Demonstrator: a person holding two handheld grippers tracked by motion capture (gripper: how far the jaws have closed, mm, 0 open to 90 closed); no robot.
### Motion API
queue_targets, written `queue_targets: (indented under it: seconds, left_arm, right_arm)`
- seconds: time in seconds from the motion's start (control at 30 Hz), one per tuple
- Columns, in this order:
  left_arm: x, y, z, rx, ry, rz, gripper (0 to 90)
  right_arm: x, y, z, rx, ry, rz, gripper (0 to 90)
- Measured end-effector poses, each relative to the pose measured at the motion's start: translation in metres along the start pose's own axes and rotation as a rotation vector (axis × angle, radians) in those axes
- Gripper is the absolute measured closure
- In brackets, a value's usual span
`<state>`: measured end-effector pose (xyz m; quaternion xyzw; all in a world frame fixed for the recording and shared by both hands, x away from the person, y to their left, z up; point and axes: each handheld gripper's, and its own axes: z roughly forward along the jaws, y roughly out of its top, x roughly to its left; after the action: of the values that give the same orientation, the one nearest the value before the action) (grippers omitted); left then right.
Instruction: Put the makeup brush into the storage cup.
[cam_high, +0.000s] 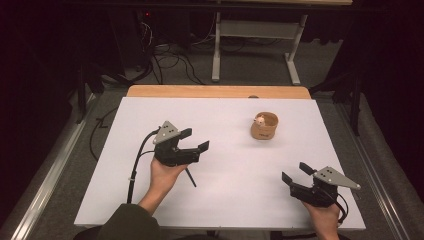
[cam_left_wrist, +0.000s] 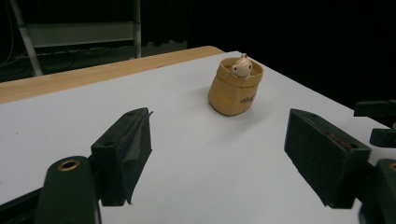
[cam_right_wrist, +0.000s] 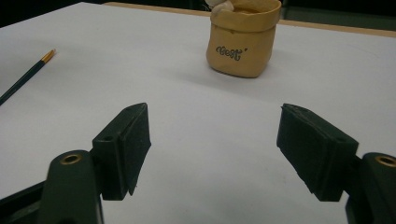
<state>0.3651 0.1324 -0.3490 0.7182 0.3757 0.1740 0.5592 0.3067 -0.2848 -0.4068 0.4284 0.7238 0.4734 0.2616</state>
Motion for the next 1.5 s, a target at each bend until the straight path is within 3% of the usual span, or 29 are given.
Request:
queue_targets:
  seconds: [0.57, 0.7, 1.07, 1.5]
  left_arm:
    - [-0.011, 0.004, 0.021, 0.027, -0.017, 0.026, 24.2]
    - [-0.012, 0.003, 0.025, 0.048, 0.007, 0.026, 25.1]
    - [-0.012, 0.005, 0.021, 0.049, 0.018, 0.033, 25.3]
    - [-0.009, 0.007, 0.019, 0.094, 0.008, 0.025, 26.5]
  right_arm:
    - [0.001, 0.0, 0.0, 0.0, 0.004, -0.003, 27.7]
    - [0.0, 0.0, 0.0, 0.0, 0.004, -0.004, 27.7]
    - [0.001, 0.0, 0.0, -0.001, 0.007, -0.004, 27.9]
    - [0.001, 0.001, -0.001, -0.006, 0.006, -0.006, 28.0]
